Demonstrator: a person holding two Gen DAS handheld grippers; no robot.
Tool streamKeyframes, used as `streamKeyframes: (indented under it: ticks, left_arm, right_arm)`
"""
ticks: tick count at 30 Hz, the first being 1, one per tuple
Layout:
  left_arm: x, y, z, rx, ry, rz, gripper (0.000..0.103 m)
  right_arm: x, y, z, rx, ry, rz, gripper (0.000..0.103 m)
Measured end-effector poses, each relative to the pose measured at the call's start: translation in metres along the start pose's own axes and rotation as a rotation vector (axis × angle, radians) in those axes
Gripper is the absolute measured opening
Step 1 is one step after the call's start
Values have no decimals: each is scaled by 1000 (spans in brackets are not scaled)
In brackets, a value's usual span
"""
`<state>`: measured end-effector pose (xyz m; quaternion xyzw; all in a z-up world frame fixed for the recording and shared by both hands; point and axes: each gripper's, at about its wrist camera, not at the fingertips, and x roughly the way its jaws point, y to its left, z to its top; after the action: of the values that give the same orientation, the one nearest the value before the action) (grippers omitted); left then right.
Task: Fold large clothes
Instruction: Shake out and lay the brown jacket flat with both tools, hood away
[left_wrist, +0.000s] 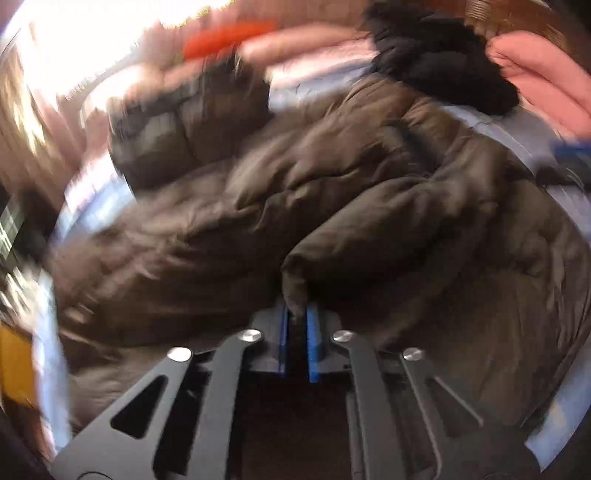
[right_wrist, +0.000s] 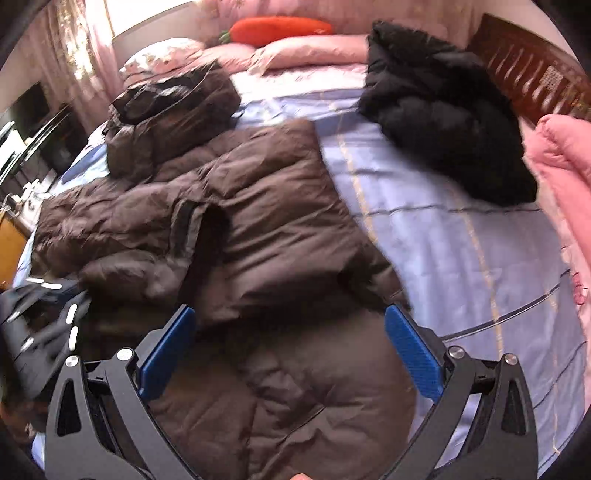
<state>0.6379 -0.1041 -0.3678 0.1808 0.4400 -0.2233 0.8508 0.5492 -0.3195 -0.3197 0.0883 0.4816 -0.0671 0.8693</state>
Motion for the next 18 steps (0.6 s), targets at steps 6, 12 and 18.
streamKeyframes:
  ticks: [6,12,18]
  left_arm:
    - [-41,99,-7,-326,-157,29,2]
    - [-108,241,-69,-554,-199,507,6]
    - [-136,370,-183,-871,-23,753,25]
  right_arm:
    - [3,18,-12,-61,21,9,102]
    - [6,83,-20,-250,-56,41,102]
    - [30,213,-42,-704,-141,-42,102]
